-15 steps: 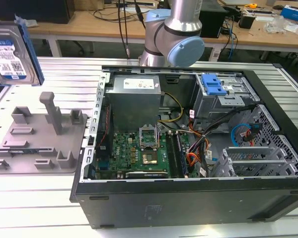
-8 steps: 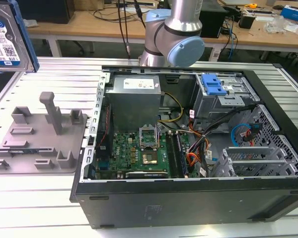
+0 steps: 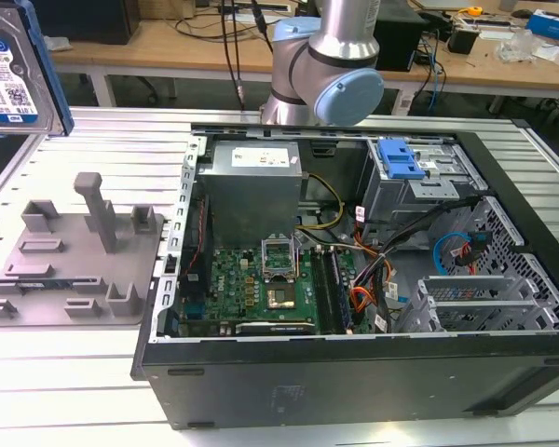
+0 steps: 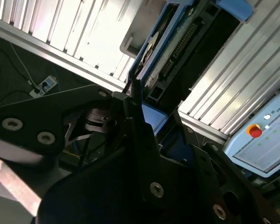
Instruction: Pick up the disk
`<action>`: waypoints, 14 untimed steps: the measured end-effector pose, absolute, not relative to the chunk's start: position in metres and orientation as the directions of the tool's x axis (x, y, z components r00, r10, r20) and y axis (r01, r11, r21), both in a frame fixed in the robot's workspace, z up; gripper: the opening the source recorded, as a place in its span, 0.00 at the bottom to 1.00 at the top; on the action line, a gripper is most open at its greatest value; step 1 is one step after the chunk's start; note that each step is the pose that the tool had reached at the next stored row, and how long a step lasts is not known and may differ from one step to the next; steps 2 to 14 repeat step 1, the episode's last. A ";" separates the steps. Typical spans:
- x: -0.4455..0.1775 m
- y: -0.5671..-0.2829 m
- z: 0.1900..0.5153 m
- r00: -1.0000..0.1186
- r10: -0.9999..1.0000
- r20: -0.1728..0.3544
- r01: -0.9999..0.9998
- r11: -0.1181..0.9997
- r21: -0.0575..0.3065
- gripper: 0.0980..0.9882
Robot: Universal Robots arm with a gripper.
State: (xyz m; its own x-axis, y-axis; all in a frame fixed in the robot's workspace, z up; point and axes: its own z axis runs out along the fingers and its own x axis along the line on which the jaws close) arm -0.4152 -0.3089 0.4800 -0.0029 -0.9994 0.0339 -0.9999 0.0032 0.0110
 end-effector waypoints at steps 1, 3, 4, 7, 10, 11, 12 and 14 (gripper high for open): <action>-0.415 -0.309 0.480 -0.003 -0.999 0.034 -1.000 0.003 0.011 0.30; -0.415 -0.309 0.480 -0.003 -0.999 0.034 -1.000 0.003 0.011 0.30; -0.415 -0.309 0.480 -0.003 -0.999 0.034 -1.000 0.003 0.011 0.30; -0.415 -0.309 0.480 -0.003 -0.999 0.034 -1.000 0.003 0.011 0.30; -0.415 -0.309 0.480 -0.003 -0.999 0.034 -1.000 0.003 0.011 0.30; -0.415 -0.309 0.480 -0.003 -0.999 0.034 -1.000 0.003 0.011 0.30; -0.415 -0.309 0.480 -0.003 -0.999 0.034 -1.000 0.003 0.011 0.30; -0.415 -0.309 0.480 -0.003 -0.999 0.034 -1.000 0.003 0.011 0.30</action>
